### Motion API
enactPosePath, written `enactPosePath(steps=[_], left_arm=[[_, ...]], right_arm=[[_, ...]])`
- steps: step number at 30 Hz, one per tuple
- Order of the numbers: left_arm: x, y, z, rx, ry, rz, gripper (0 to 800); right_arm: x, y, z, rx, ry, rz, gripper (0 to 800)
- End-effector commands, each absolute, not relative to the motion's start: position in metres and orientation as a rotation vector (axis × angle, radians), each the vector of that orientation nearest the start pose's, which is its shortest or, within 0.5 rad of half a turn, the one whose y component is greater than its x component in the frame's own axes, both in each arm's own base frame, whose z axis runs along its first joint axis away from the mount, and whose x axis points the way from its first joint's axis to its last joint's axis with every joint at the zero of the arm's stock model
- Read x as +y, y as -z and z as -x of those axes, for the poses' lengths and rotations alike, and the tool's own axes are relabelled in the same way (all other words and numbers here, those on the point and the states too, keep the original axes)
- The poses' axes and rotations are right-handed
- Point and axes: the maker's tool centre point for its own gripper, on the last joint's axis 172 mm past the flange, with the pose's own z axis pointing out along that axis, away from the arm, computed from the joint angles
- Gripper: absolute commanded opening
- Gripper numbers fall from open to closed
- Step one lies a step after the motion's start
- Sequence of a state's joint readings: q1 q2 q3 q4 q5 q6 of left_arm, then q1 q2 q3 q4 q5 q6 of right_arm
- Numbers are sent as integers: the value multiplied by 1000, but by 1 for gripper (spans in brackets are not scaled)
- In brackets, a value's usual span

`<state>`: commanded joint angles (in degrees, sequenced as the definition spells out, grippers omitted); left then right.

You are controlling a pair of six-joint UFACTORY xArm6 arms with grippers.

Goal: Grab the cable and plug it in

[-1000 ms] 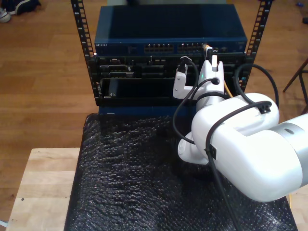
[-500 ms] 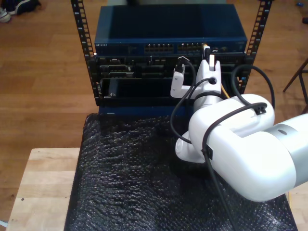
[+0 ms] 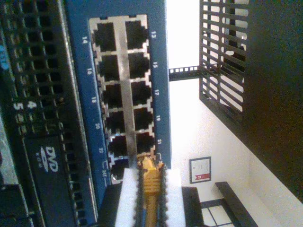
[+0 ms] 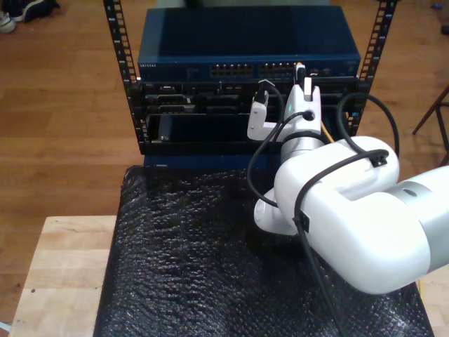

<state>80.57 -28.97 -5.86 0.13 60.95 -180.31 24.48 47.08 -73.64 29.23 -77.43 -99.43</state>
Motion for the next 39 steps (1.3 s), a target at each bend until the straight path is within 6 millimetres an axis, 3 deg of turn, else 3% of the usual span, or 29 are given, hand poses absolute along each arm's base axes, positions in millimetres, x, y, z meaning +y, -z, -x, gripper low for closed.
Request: enactPosePath(steps=[4,8,10,19,24,33,36,39], left_arm=[[117,-30,-19,2631,512,2236,800],[117,-30,-19,2629,514,2237,800],[117,-30,-19,2629,514,2237,800],[117,-30,-19,2629,514,2237,800],[117,-30,-19,2629,514,2237,800],[117,-30,-19,2629,514,2237,800],[117,-30,-19,2629,514,2237,800],[117,-30,-19,2631,512,2236,800]], right_arm=[[156,-272,-674,993,-1275,-1140,38],[156,-268,-674,1005,-1273,-1146,280],[156,-270,-674,1002,-1276,-1147,337],[156,-282,-668,1028,-1276,-1165,391],[159,-288,-654,1069,-1270,-1182,396],[150,-282,-631,1181,-1223,-1261,440],[148,-281,-625,1219,-1212,-1292,470],[150,-280,-622,1283,-1200,-1348,570]])
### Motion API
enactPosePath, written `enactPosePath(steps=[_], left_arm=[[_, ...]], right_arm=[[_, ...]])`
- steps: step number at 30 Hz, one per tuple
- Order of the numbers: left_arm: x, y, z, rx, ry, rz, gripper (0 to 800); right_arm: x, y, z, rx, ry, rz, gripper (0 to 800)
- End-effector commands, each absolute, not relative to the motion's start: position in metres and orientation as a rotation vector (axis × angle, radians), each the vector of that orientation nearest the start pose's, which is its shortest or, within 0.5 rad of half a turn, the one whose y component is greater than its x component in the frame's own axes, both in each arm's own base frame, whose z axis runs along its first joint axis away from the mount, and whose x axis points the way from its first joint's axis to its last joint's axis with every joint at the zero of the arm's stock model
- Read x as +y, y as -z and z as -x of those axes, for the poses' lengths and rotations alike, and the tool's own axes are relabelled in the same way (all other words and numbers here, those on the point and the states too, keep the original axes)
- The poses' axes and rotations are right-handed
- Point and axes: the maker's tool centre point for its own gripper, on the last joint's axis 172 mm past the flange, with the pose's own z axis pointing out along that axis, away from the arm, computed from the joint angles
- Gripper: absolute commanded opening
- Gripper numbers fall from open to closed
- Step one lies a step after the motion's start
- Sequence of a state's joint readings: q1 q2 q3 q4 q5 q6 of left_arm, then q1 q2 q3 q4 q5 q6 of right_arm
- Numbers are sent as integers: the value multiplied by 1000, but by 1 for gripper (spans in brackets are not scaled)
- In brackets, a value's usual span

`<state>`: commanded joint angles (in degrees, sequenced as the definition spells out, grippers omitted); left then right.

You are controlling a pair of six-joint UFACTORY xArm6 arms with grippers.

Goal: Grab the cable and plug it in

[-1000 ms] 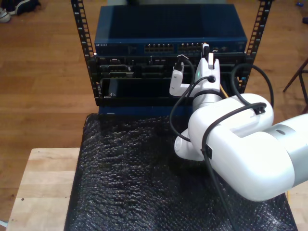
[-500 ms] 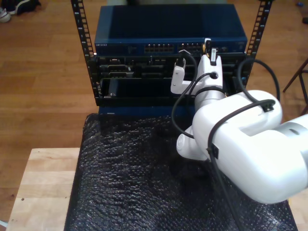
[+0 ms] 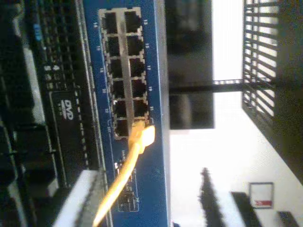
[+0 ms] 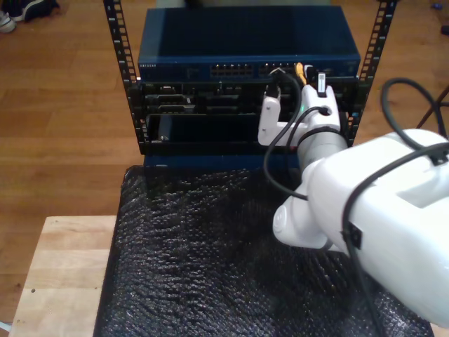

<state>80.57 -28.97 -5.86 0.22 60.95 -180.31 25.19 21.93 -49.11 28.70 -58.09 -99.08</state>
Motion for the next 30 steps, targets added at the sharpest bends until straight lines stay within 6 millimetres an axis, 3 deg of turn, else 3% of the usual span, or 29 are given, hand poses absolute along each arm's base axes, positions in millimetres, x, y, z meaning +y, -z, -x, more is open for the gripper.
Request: enactPosePath(steps=[6,12,16,25,30], left_arm=[[117,-30,-19,2631,512,2236,800],[117,-30,-19,2629,514,2237,800],[117,-30,-19,2628,512,2236,800],[117,-30,-19,2631,512,2236,800],[117,-30,-19,2629,514,2237,800]], right_arm=[[151,-279,-610,1413,-1175,-1463,652],[128,-302,-595,1444,-1157,-1480,667],[112,-295,-583,1541,-1089,-1493,709],[46,-269,-570,1736,-880,-1579,731],[9,-266,-562,1820,-745,-1534,743]])
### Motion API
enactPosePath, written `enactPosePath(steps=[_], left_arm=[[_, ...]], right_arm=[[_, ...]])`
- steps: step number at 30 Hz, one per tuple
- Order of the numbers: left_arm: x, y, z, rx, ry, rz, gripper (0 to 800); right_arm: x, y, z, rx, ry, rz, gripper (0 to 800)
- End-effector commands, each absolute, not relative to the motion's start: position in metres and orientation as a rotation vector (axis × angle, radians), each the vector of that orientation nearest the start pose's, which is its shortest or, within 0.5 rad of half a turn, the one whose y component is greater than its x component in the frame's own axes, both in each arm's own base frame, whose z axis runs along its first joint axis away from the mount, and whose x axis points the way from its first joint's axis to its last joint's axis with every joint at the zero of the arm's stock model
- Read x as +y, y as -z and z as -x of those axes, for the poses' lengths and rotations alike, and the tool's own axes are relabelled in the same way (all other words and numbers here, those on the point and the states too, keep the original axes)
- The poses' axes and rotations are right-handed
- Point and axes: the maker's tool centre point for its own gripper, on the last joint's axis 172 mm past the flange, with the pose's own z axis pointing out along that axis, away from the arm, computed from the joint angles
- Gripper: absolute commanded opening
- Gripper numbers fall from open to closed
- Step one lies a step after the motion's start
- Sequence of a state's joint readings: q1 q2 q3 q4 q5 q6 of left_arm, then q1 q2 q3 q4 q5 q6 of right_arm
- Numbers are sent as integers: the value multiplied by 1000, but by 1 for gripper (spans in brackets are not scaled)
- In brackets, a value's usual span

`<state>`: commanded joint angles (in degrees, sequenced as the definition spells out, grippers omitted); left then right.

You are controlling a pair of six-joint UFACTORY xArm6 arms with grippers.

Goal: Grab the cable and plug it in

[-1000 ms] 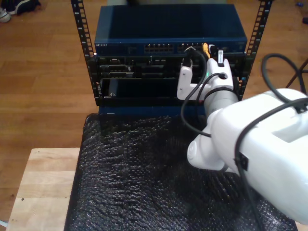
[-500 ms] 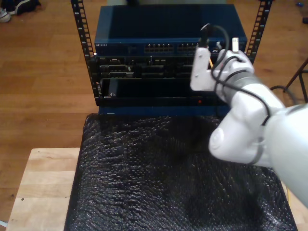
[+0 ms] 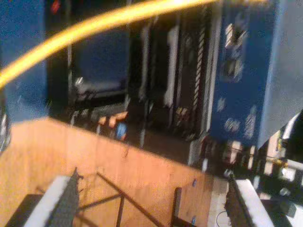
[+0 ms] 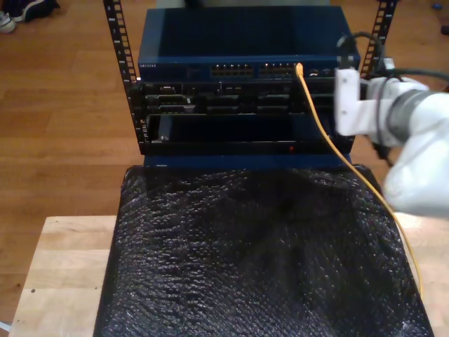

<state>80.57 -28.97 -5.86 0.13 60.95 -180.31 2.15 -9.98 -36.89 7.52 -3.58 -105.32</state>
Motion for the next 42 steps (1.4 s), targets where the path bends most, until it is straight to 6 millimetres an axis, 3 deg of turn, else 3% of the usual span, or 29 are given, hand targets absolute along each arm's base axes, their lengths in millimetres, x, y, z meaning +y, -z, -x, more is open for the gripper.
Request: enactPosePath(steps=[5,9,14,23,32,42], left_arm=[[117,-30,-19,2629,514,2237,800],[117,-30,-19,2629,514,2237,800],[117,-30,-19,2629,514,2237,800],[117,-30,-19,2631,512,2236,800],[117,-30,-19,2628,512,2236,800],[117,-30,-19,2631,512,2236,800]], right_arm=[[-37,-258,-545,1873,-598,-1550,783],[-74,-267,-526,1868,-518,-1559,783],[-129,-250,-477,1912,-365,-1610,786],[-195,-205,-359,2111,-95,-1789,789],[-236,-179,-257,2191,24,-1936,798],[-236,-158,-153,2338,48,-2044,798]])
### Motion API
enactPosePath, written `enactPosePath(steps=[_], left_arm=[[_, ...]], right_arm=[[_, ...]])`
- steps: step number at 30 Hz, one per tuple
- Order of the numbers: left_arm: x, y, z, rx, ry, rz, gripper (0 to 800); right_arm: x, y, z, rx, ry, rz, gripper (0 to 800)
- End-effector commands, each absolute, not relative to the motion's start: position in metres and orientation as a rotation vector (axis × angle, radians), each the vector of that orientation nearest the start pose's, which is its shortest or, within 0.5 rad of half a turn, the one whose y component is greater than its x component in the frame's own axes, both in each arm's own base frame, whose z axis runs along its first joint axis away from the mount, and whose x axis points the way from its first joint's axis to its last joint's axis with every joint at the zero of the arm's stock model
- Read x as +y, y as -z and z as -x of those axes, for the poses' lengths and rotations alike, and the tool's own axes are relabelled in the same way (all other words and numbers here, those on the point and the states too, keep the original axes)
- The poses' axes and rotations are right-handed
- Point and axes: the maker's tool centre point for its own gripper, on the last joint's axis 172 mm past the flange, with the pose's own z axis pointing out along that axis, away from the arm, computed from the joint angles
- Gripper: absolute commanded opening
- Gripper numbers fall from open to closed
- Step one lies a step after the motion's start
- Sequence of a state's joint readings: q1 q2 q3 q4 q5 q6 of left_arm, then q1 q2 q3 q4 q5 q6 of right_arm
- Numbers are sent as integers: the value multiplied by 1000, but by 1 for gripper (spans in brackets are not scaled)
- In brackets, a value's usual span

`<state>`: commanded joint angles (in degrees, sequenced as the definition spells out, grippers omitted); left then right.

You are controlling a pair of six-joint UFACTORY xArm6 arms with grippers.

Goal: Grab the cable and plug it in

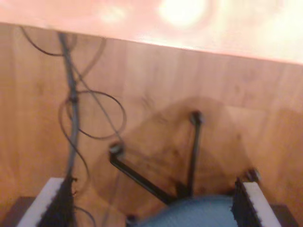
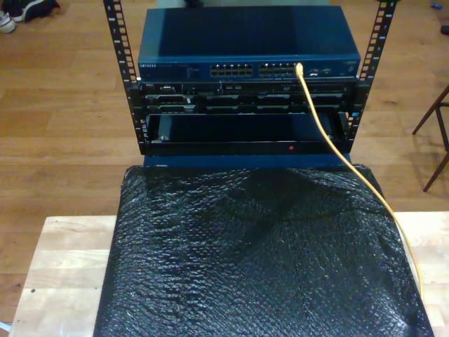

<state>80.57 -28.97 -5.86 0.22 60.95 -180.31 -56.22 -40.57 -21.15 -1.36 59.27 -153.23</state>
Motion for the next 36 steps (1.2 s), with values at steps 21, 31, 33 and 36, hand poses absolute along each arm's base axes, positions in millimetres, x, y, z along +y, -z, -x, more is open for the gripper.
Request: enactPosePath(steps=[21,31,33,36], left_arm=[[117,-30,-19,2629,514,2237,800],[117,-30,-19,2631,512,2236,800],[117,-30,-19,2629,514,2237,800],[117,-30,-19,2629,514,2237,800]], right_arm=[[-212,-102,-36,2363,-8,-2132,798],[-194,-72,-18,2336,-53,-2204,798],[-194,-67,-18,2330,-46,-2201,798],[-188,-57,-17,2342,-69,-2211,799]])
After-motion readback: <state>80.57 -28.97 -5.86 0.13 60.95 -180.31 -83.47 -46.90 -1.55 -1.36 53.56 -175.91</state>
